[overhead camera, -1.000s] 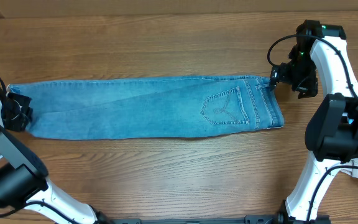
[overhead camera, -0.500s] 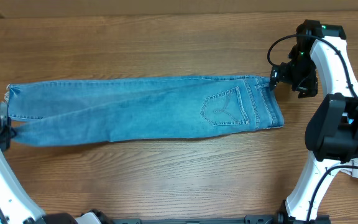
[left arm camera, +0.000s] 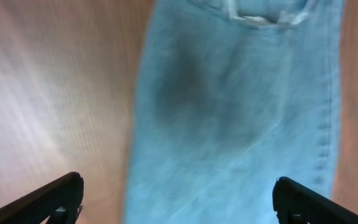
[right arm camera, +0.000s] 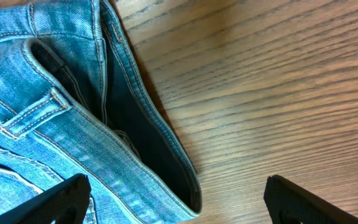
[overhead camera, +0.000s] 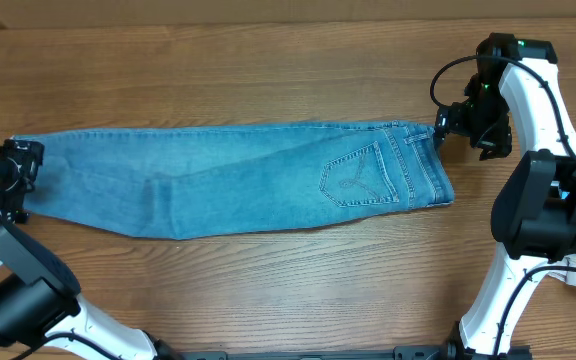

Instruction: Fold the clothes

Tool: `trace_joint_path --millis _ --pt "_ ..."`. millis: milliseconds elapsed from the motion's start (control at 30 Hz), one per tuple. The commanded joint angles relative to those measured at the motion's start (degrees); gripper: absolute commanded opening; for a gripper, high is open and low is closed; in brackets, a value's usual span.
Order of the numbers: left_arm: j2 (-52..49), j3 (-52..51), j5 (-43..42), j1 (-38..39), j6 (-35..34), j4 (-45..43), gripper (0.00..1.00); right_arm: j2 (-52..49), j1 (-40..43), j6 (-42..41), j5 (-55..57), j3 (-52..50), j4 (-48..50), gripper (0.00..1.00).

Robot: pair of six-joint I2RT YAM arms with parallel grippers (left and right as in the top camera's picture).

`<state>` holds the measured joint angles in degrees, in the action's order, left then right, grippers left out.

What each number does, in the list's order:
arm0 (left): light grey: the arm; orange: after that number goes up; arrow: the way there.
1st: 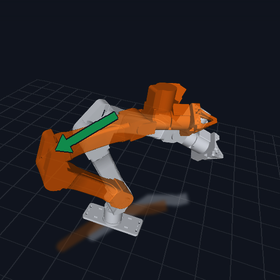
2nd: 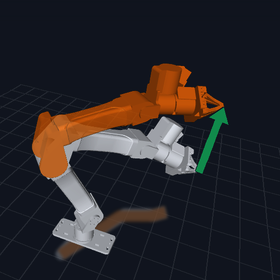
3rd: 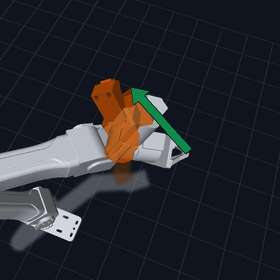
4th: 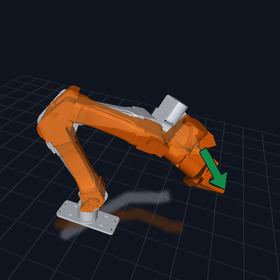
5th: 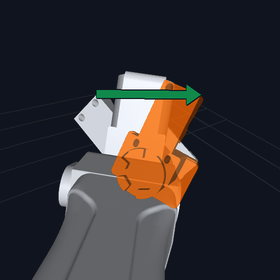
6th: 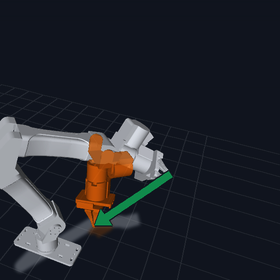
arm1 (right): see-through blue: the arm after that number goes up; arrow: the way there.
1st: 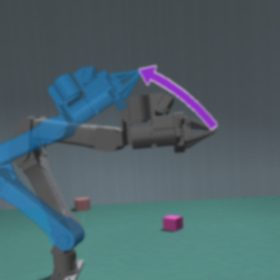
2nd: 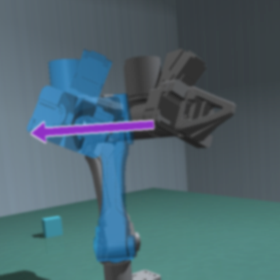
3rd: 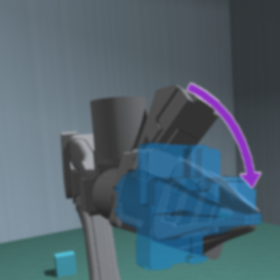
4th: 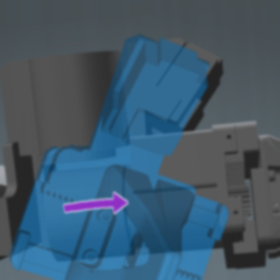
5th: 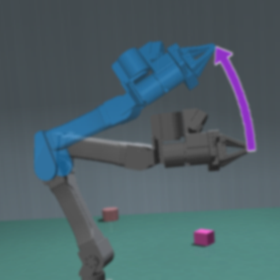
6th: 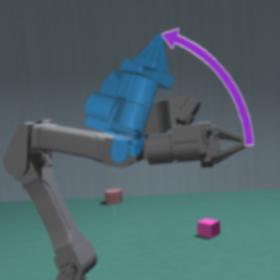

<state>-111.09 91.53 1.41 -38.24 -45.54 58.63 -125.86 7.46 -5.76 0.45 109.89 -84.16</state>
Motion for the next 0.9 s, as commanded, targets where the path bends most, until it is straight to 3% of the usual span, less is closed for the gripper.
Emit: trace_joint_path --millis 0,33,67,133,167,233,300,400,467,633,867 --pt "2.3 1.4 11.4 -0.1 5.2 -0.8 1.0 0.8 0.1 0.2 -0.1 -0.1 0.1 0.93" --pt "2.2 1.4 11.8 -0.1 12.7 -4.8 1.0 0.8 0.1 0.2 -0.1 -0.1 0.1 0.93" --pt "2.2 1.4 10.0 0.2 27.5 -10.3 1.0 0.8 0.1 0.2 -0.1 -0.1 0.1 0.93" --pt "2.1 1.4 8.0 0.5 48.8 -15.7 0.98 0.8 0.1 0.2 -0.1 -0.1 0.1 0.93" --pt "1.7 1.4 7.5 0.4 56.0 -17.5 0.96 0.8 0.1 0.2 -0.1 -0.1 0.1 0.93" --pt "0.2 1.4 1.7 0.2 62.2 -19.1 0.95 0.8 0.1 0.2 -0.1 -0.1 0.3 0.93" --pt "-3.8 1.4 -3.6 0.5 72.1 -19.1 0.85 0.8 0.1 0.2 -0.1 -0.1 0.5 0.93" --pt "-7.5 1.4 -3.1 1.2 76.2 -19.1 0.8 0.8 0.1 0.2 -0.1 -0.1 0.5 0.93" --pt "-9.7 1.4 2.3 1.7 78.2 -20.2 0.8 0.8 0.1 0.2 -0.1 -0.1 0.5 0.93" --pt "-12.2 1.4 1.6 1.7 86.5 -21.6 0.79 0.8 0.1 0.2 -0.1 -0.1 0.5 0.93" --pt "-17.1 1.4 0.7 1.7 87.8 -22.6 0.79 0.8 0.1 -0.1 -0.1 -0.1 0.0 0.93"
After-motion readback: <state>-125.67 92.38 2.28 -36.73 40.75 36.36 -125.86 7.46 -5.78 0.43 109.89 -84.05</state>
